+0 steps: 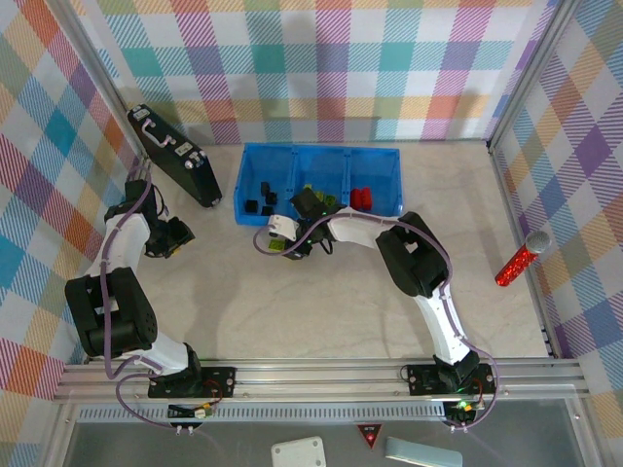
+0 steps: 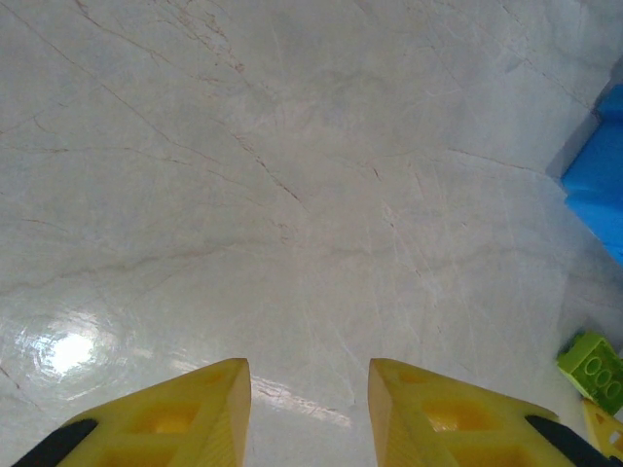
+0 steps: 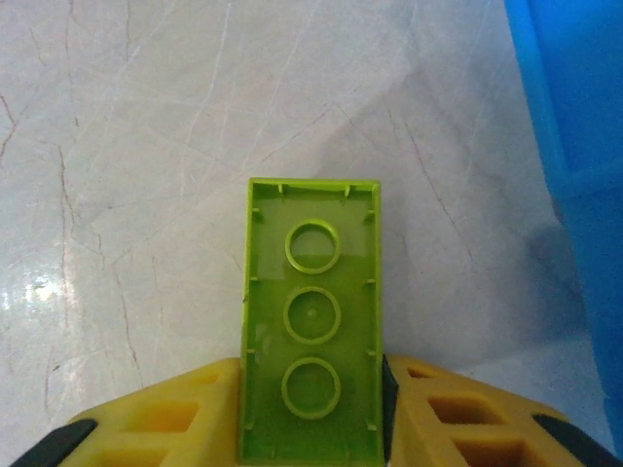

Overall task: Sort the legos into containers by color
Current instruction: Pick up the lego from the center of the table, then place the lego in the container.

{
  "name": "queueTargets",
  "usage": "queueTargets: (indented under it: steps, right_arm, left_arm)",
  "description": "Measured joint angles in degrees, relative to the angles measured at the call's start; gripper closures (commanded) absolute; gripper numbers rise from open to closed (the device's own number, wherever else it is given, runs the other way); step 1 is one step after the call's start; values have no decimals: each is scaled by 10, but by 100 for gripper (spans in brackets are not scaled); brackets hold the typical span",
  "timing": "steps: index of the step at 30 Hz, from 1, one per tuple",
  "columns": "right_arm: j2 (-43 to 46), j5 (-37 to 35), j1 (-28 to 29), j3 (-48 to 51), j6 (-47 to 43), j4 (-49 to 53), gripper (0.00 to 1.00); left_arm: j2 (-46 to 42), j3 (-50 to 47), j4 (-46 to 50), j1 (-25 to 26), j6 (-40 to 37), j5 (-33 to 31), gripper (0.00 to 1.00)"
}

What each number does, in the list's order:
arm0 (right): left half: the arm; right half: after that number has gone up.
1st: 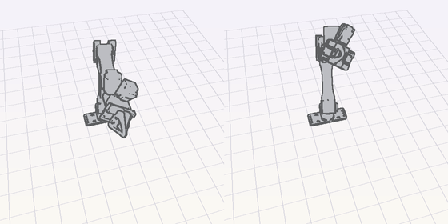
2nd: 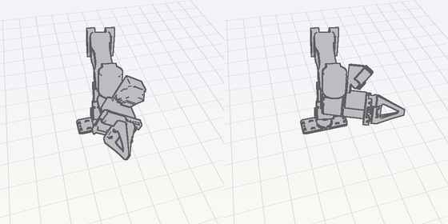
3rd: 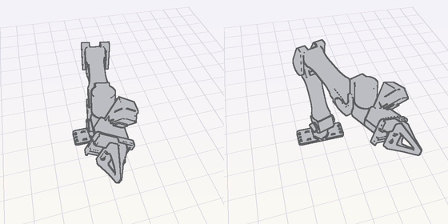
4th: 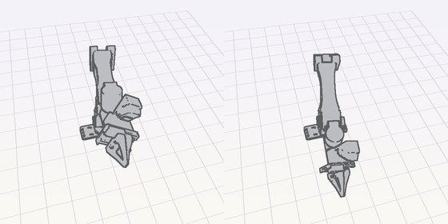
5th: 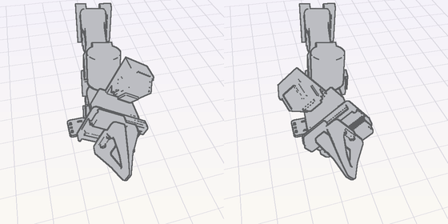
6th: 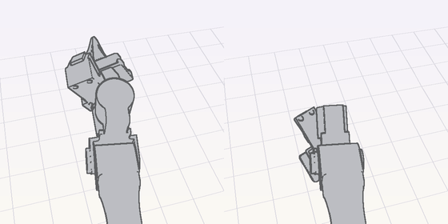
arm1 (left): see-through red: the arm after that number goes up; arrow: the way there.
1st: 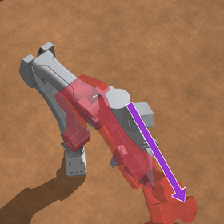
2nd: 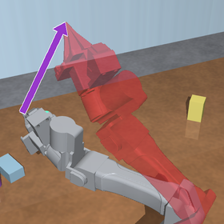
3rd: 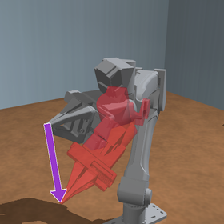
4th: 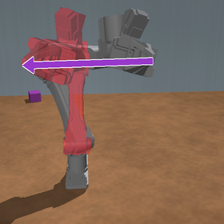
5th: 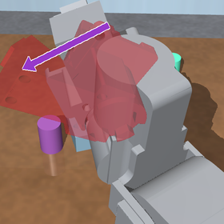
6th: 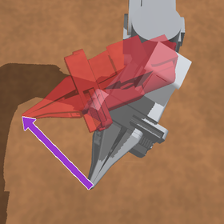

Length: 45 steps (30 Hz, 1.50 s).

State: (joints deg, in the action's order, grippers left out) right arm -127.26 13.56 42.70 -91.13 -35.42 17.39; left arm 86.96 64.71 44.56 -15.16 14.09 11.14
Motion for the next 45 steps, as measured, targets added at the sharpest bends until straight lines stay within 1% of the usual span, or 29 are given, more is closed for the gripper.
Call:
queueTargets:
  steps: [4, 13, 19, 25, 28, 35, 41, 45]
  right_arm:
    - [0, 6, 0, 0, 0, 1, 68]
    - [12, 19, 0, 19, 2, 2, 69]
    - [76, 29, 0, 72, 5, 18, 69]
    - [165, 35, 0, 121, 23, 24, 68]
    - [202, 34, 0, 141, 39, 25, 68]
    - [255, 21, 0, 154, 96, 24, 69]
    - [265, -7, -4, 154, 165, 20, 71]
    - [265, -38, -4, 154, 219, 16, 71]
  left_arm:
    - [0, 0, 0, 0, 0, 0, 63]
    - [0, 0, 0, 0, 0, 2, 63]
    - [0, 0, 0, 0, 0, 10, 63]
    - [0, 0, 0, 0, -4, 28, 63]
    - [-5, 0, -6, 0, -10, 50, 63]
    - [-45, -5, -38, 0, -33, 137, 63]
    - [-85, -28, -70, 0, -46, 208, 63]
    - [-106, -33, -82, 6, -55, 226, 63]
